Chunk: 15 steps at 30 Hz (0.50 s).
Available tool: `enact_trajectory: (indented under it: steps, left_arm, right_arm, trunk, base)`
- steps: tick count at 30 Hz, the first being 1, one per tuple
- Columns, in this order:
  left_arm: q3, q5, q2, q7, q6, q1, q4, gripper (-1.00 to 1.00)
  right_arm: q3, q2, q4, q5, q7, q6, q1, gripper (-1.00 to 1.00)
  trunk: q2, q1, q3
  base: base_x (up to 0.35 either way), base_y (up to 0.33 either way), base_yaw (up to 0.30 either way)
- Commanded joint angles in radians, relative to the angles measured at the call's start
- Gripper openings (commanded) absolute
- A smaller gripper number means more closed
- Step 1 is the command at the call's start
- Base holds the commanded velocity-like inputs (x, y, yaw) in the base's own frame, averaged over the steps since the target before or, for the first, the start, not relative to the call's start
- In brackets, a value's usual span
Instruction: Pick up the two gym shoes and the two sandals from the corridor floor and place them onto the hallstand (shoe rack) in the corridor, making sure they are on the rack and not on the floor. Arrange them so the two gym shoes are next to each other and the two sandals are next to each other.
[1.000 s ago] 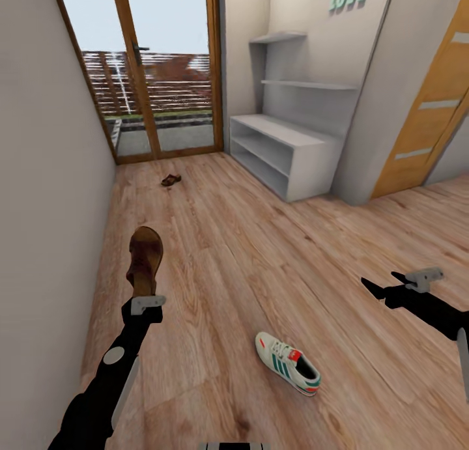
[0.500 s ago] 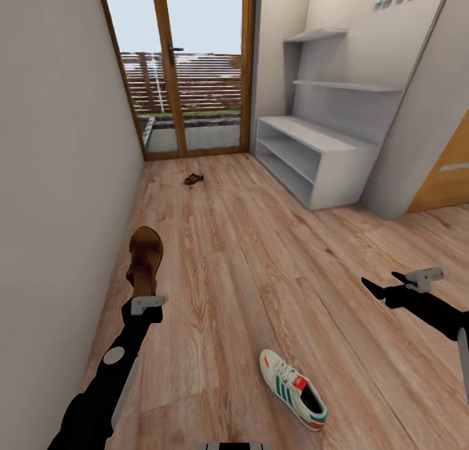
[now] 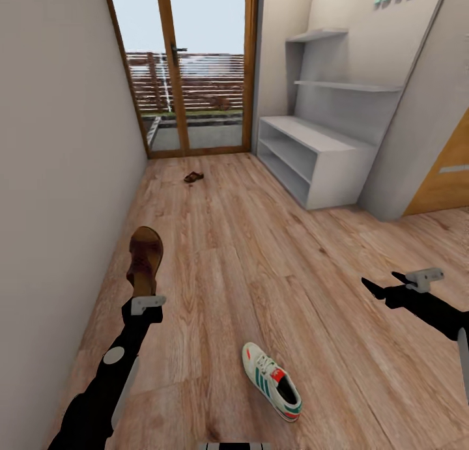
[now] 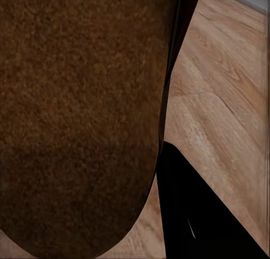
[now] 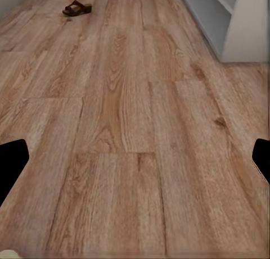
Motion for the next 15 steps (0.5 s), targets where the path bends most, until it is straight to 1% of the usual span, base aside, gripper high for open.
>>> enact_trajectory:
  steps: [1, 5, 7, 10, 15]
  left_arm:
    - [0.002, -0.011, -0.001, -0.001, 0.000, 0.000, -0.001, -1.00]
    - [0.002, -0.011, -0.001, -0.001, 0.000, 0.000, -0.001, -1.00]
    - [0.002, -0.011, -0.001, -0.001, 0.000, 0.000, -0.001, -1.00]
    - [0.002, -0.012, -0.001, -0.001, 0.000, 0.000, -0.001, -1.00]
    - [0.002, -0.011, -0.001, -0.001, 0.000, 0.000, -0.001, -1.00]
  right_arm:
    - [-0.002, 0.000, -0.001, 0.008, 0.008, 0.003, -0.001, 1.00]
    - [-0.002, 0.000, -0.001, 0.008, 0.008, 0.003, -0.001, 1.00]
    - [-0.002, 0.000, -0.001, 0.008, 0.008, 0.003, -0.001, 1.00]
    - [-0.002, 0.000, -0.001, 0.008, 0.008, 0.003, -0.001, 1.00]
    - [-0.002, 0.000, -0.001, 0.008, 0.008, 0.003, -0.001, 1.00]
  trunk:
    - [0.000, 0.000, -0.001]
    - [0.000, 0.000, -0.001]
    - [0.000, 0.000, -0.001]
    - [0.000, 0.000, 0.000]
    - [0.000, 0.000, 0.002]
  base:
    - [-0.017, -0.275, 0.002]
    - [-0.005, -0.276, 0.001]
    - [-0.002, -0.276, -0.093]
    - [-0.001, -0.276, -0.206]
    - [0.000, -0.276, -0.270]
